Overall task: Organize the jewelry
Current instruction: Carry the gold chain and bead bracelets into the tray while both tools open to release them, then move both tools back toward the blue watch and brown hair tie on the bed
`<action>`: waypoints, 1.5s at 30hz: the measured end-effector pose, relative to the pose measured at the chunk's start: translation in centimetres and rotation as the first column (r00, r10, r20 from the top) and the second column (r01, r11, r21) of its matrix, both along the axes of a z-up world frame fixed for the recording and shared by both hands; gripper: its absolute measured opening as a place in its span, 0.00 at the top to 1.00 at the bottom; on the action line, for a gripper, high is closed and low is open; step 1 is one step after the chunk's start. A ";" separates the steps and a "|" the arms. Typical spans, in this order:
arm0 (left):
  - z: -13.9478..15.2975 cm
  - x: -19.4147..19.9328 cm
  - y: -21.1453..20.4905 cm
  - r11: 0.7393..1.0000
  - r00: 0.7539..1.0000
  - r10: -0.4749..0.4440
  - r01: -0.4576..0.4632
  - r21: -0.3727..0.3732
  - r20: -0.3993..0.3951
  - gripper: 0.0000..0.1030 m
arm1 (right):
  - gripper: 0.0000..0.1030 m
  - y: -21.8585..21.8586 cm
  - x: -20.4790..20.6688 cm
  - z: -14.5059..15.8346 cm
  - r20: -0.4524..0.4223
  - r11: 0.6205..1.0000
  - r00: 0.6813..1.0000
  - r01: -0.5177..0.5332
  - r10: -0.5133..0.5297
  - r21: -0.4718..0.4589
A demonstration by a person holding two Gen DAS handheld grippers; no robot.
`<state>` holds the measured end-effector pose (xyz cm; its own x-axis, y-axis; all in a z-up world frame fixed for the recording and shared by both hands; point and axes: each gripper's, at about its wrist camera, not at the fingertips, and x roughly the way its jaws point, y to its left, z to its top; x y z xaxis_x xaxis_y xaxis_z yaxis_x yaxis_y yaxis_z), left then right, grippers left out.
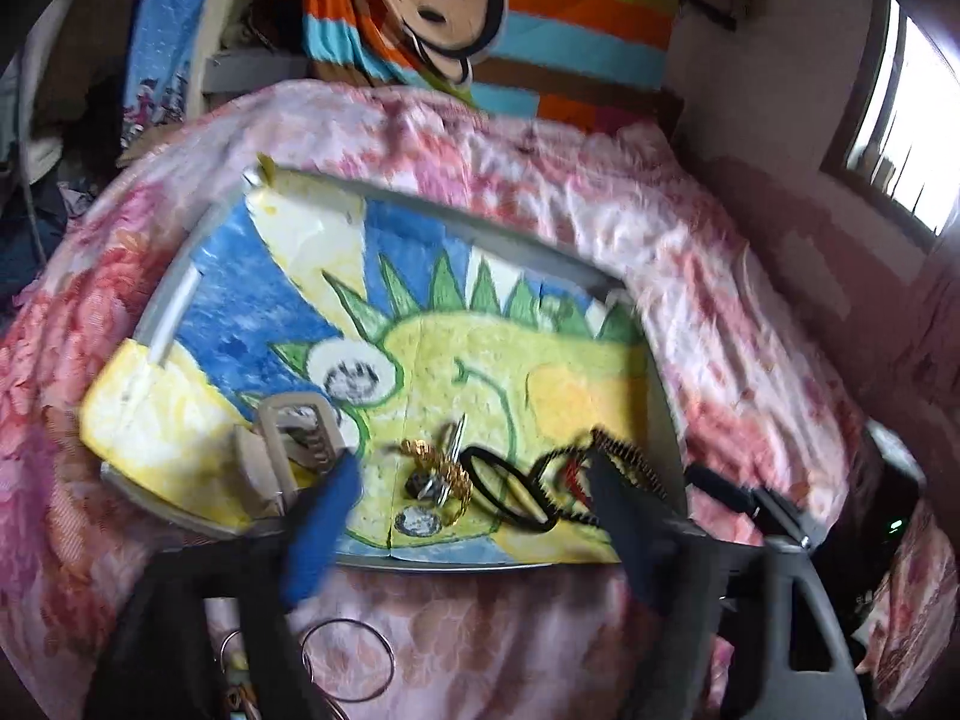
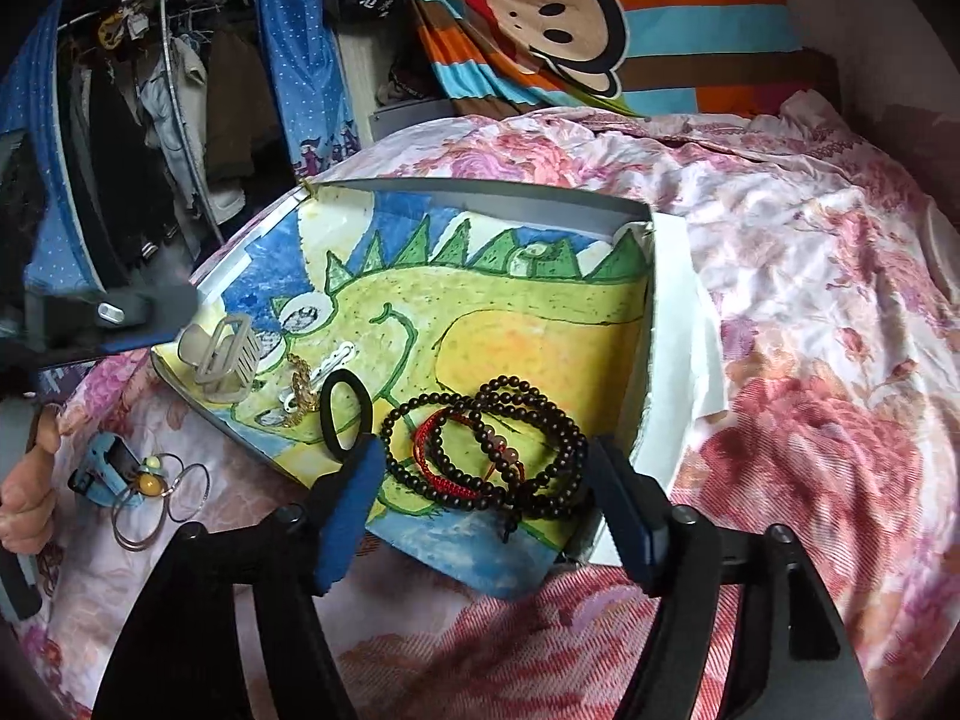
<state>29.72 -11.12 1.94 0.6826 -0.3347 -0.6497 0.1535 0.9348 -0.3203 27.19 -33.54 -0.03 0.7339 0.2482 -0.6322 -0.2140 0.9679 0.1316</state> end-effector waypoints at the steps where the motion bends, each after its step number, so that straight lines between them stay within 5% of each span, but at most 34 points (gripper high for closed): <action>1: 0.6 -0.5 0.3 1.000 1.000 0.011 -0.010 -0.013 0.020 0.16 | 0.28 0.0 -0.4 0.5 0.010 1.000 1.000 0.008 -0.008 0.006; 9: 4.6 -4.9 1.5 0.996 0.987 0.067 -0.074 0.048 0.145 0.02 | 0.02 0.6 -5.0 5.8 0.150 0.999 0.988 0.030 -0.033 0.022; 25: 8.0 -17.8 7.2 0.972 0.925 0.181 -0.220 0.083 0.335 0.00 | 0.01 4.0 -18.0 12.1 0.387 0.997 0.919 0.071 -0.078 0.033; 34: 6.6 -23.2 10.0 0.962 0.910 0.181 -0.243 0.125 0.373 0.00 | 0.01 5.2 -24.0 10.3 0.390 0.994 0.914 0.110 -0.111 0.025; 45: 1.5 -25.1 12.9 0.957 0.943 0.165 -0.224 0.183 0.288 0.00 | 0.01 6.3 -25.8 6.4 0.301 0.994 0.950 0.100 -0.085 -0.036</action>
